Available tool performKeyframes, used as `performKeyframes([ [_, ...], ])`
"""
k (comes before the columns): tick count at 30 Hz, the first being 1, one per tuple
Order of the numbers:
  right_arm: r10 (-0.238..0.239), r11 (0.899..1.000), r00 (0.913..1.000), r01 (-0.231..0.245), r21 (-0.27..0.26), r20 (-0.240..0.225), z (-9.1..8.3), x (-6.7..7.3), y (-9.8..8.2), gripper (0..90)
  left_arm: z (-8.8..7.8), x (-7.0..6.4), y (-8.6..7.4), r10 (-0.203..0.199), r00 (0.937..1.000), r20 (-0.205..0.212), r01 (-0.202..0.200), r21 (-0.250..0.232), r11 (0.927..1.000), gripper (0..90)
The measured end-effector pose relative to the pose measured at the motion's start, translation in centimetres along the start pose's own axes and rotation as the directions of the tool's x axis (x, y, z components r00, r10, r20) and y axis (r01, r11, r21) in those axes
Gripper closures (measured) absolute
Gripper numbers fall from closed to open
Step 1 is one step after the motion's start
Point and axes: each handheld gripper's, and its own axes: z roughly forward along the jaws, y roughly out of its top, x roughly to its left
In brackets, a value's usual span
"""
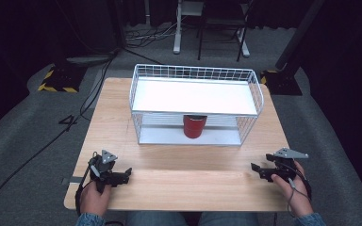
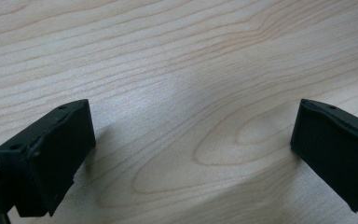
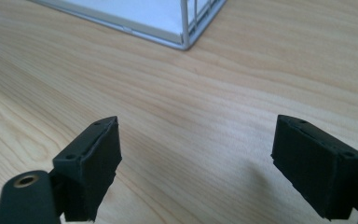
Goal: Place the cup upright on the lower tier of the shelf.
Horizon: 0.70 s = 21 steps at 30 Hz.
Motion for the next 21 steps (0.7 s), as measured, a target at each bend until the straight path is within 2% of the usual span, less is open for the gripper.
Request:
performKeyframes([
  [6, 0.009, 0.999, 0.9999, -0.009, 0.044, 0.009, 0.48, -0.17, -0.89, 16.0, 0.0, 0.0, 0.0, 0.0, 1.0, 0.0, 0.0, 0.0, 1.0, 0.0],
  [9, -0.005, 0.999, 0.9998, 0.004, 0.042, 0.019, 0.5, -0.07, -0.97, 16.0, 0.0, 0.0, 0.0, 0.0, 1.0, 0.0, 0.0, 0.001, 1.0, 0.0],
  [11, -0.017, 0.999, 0.9996, 0.016, 0.042, 0.024, 0.55, 0.0, -0.99, 15.9, -0.01, 0.0, 0.0, 0.001, 1.0, 0.0, -0.001, 0.001, 1.0, 0.0],
  [13, -0.06, 0.997, 0.9969, 0.057, 0.047, 0.052, 0.68, 0.16, -1.11, 13.5, -0.01, 0.02, 0.0, 0.003, 1.0, 0.0, -0.003, 0.002, 1.0, 0.0],
  [21, -0.047, 0.998, 0.997, 0.045, 0.046, 0.061, 0.72, 0.34, -1.19, 12.3, -0.01, 0.0, 0.0, 0.001, 1.0, 0.0, -0.001, 0.001, 1.0, 0.0],
])
